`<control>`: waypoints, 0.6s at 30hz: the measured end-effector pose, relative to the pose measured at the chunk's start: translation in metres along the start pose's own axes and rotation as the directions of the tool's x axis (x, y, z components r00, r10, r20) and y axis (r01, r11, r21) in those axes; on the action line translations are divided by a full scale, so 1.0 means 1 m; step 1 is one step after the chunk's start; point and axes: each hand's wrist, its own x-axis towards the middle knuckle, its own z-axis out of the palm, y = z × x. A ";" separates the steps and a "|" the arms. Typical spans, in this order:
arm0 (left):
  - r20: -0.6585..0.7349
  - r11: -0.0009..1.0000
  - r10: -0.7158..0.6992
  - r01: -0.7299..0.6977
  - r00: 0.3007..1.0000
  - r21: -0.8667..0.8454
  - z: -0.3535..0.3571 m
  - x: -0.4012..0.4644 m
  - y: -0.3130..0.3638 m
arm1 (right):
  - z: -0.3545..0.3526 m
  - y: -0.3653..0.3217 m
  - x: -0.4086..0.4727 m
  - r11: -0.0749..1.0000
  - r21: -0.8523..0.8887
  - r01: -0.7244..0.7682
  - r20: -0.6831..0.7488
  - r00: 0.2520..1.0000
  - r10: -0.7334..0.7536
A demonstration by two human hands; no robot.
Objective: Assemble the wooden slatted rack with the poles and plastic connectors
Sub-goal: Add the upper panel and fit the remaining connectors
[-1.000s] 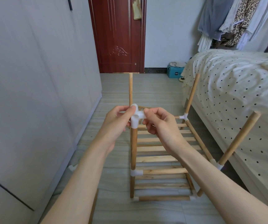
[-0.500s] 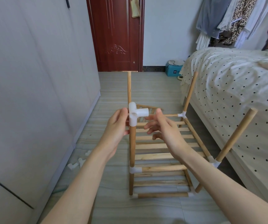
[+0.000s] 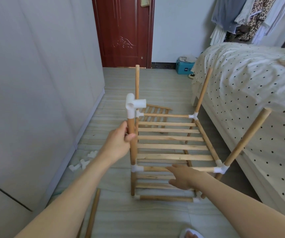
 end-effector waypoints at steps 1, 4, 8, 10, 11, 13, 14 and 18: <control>-0.063 0.999 -0.039 0.038 0.997 -0.018 -0.001 0.006 -0.004 | -0.001 -0.001 -0.001 1.000 0.002 0.024 -0.016 1.000 -0.024; -0.355 0.981 -0.194 0.183 0.915 -0.066 -0.010 0.021 -0.022 | -0.007 -0.006 -0.004 0.994 0.016 0.104 -0.047 0.994 -0.103; -0.407 0.935 -0.317 0.353 0.856 0.014 -0.008 0.019 -0.053 | -0.013 -0.011 -0.006 0.991 0.073 0.115 -0.032 0.993 -0.113; -0.220 0.945 -0.271 0.303 0.937 0.124 0.004 0.017 -0.059 | -0.012 -0.016 -0.009 0.986 0.123 0.113 -0.031 0.993 -0.110; -0.103 0.954 -0.231 0.246 0.967 0.170 0.010 0.015 -0.058 | -0.011 -0.019 -0.011 0.978 0.156 0.138 -0.039 0.990 -0.133; 0.148 0.959 -0.135 0.092 0.980 0.267 0.022 0.010 -0.052 | -0.010 -0.025 -0.018 0.949 0.270 0.163 0.005 0.985 -0.171; 0.266 0.950 -0.112 0.025 0.958 0.312 0.027 0.006 -0.046 | -0.010 -0.025 -0.023 0.931 0.331 0.153 0.052 0.982 -0.180; 0.499 0.909 -0.138 -0.092 0.855 0.408 0.044 -0.005 -0.028 | -0.012 -0.006 -0.035 0.973 0.229 0.035 0.158 0.985 -0.073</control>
